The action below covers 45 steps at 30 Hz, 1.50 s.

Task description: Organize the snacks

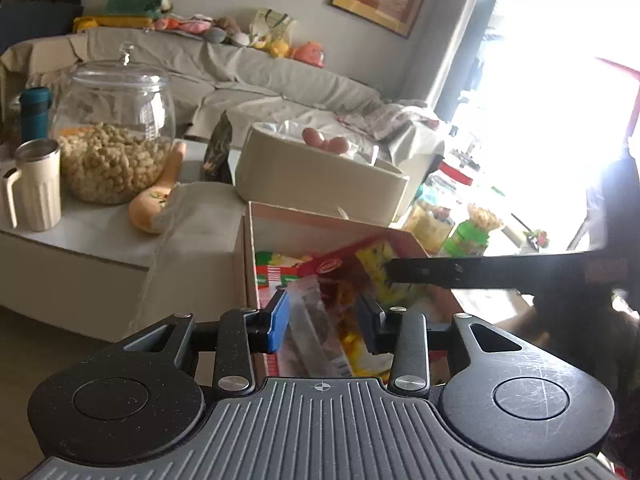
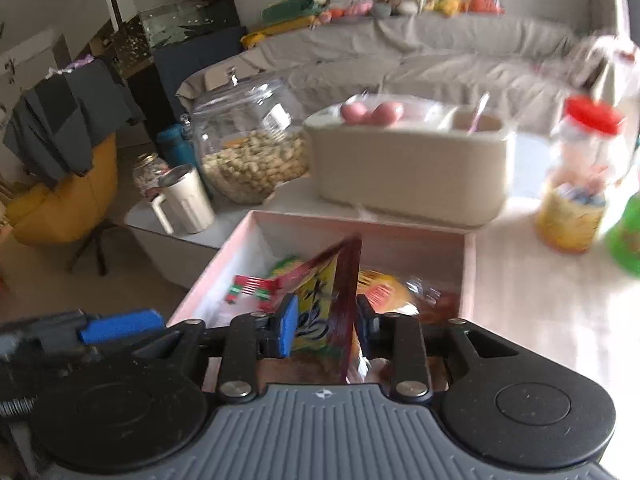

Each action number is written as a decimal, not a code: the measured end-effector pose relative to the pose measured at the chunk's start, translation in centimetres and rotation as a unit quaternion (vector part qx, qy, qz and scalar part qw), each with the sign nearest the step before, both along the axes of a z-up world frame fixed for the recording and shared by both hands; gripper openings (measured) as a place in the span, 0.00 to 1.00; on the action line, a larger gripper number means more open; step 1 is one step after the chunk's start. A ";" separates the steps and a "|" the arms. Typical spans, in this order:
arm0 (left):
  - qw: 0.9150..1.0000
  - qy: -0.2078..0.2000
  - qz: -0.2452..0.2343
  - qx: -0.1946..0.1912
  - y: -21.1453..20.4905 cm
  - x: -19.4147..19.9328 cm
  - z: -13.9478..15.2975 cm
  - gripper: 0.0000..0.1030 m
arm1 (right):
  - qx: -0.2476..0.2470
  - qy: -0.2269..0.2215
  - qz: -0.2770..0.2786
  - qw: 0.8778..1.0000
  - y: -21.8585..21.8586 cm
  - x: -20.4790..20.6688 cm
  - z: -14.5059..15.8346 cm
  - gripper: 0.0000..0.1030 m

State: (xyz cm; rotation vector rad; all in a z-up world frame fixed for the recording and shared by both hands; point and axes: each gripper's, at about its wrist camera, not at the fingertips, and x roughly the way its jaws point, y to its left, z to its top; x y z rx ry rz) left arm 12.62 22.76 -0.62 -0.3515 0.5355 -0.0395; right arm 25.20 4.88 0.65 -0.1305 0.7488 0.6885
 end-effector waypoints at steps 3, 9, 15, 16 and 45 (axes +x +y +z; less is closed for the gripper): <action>1.000 0.000 0.007 0.006 -1.2 -1.0 0.5 0.40 | -0.015 -0.066 -0.007 0.998 -1.5 -2.3 1.2 0.70; 0.999 0.014 0.011 0.027 -5.1 -4.9 1.2 0.34 | -0.082 -0.156 -0.025 0.984 -3.5 -9.3 2.2 0.85; 0.999 0.050 -0.021 -0.001 -8.9 -10.5 0.9 0.17 | -0.100 -0.150 -0.027 0.983 -6.6 -17.5 1.1 0.85; 0.999 0.052 -0.012 0.009 -9.7 -11.6 1.1 0.17 | -0.090 -0.140 -0.044 0.985 -7.4 -18.5 1.0 0.85; 0.993 0.077 0.020 0.092 -16.1 -16.6 2.8 0.16 | -0.035 -0.022 -0.087 0.995 -12.5 -21.8 0.6 0.85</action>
